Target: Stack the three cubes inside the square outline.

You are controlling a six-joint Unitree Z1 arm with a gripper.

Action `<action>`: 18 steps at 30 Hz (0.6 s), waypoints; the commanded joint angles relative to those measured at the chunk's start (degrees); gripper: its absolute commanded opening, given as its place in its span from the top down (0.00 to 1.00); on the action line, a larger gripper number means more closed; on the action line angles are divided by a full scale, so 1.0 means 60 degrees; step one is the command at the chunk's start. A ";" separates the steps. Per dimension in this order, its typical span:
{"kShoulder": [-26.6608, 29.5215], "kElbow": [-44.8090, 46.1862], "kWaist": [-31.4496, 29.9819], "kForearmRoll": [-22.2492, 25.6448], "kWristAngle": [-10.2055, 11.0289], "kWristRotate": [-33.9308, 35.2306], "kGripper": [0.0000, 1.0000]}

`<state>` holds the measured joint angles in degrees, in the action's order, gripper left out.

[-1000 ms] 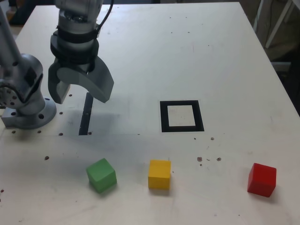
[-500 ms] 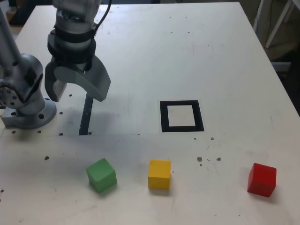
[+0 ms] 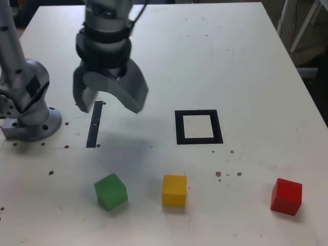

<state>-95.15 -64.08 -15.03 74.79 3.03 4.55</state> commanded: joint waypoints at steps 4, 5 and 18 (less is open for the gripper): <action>-0.0749 -0.1241 -0.0577 0.0527 -0.0027 0.0138 0.01; -0.0837 -0.1457 -0.0649 0.0629 -0.0027 0.0146 0.01; -0.2258 -0.4645 -0.1212 0.1761 0.0008 0.0160 0.01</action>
<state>-107.50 -89.19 -22.08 84.54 3.05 5.42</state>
